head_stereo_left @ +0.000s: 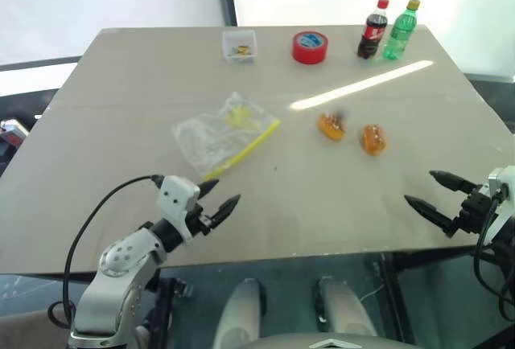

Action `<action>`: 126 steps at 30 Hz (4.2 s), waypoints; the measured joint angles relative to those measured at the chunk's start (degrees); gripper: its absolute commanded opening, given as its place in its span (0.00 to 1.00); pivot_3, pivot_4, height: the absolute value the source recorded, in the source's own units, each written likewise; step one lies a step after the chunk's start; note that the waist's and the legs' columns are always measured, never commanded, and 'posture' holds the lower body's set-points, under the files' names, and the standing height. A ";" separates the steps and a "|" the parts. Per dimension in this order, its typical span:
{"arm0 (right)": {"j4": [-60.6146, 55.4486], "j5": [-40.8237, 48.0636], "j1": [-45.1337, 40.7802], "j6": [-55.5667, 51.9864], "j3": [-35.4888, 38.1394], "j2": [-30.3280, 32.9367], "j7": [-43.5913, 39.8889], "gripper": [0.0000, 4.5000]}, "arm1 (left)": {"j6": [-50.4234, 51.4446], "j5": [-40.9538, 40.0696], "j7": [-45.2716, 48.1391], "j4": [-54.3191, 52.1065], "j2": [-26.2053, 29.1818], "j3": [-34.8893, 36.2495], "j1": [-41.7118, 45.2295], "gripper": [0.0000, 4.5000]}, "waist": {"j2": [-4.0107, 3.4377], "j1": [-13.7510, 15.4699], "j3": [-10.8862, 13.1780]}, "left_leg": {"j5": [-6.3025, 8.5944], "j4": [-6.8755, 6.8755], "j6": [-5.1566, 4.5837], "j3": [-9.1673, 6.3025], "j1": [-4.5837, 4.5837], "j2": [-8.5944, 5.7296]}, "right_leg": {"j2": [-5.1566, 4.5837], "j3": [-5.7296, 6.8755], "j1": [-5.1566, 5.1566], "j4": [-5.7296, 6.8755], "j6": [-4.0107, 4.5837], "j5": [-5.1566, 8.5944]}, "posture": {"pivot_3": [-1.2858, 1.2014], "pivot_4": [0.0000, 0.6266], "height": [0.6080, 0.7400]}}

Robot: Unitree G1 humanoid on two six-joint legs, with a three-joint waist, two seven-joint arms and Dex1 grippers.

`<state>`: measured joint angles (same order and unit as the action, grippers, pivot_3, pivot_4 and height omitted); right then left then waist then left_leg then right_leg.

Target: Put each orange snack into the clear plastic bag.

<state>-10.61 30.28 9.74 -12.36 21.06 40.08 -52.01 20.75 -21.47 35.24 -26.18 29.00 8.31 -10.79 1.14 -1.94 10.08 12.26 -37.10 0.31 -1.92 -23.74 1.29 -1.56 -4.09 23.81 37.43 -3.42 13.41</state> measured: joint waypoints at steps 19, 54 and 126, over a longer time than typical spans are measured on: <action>-0.91 0.36 0.00 -0.22 0.14 0.14 0.08 1.00 | -0.94 -0.06 0.84 0.01 -0.46 -1.70 0.00 0.74 | 0.00 0.00 0.00 | 0.00 0.00 0.00 0.00 0.01 0.00 | 0.01 0.00 0.00 0.01 0.00 0.00 | 0.52 0.24 1.00; -23.36 4.22 -9.31 -8.79 -6.15 0.96 7.27 1.00 | 18.98 -10.31 -15.91 26.28 -5.24 10.70 29.77 0.74 | 0.16 0.14 0.06 | -0.01 -0.12 0.00 -0.14 0.00 -0.02 | 0.13 0.06 -0.02 0.20 -0.25 -0.15 | 0.52 0.24 1.00; 12.14 -48.12 -36.09 12.36 -41.47 -12.41 23.80 1.00 | 59.36 -49.85 -16.01 28.93 -11.32 20.91 30.70 0.00 | 0.20 -0.14 -0.01 | -0.02 -0.22 0.01 -0.24 0.00 -0.08 | 0.08 0.11 -0.05 0.26 0.01 -0.31 | 0.52 0.24 1.00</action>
<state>1.53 -17.84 -26.35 0.01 -20.41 27.67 -28.21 80.11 -71.33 19.23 2.75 17.69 29.22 19.92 1.34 -2.08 10.06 12.24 -37.31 0.32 -2.17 -23.74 1.21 -1.48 -3.98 23.76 37.70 -3.41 13.11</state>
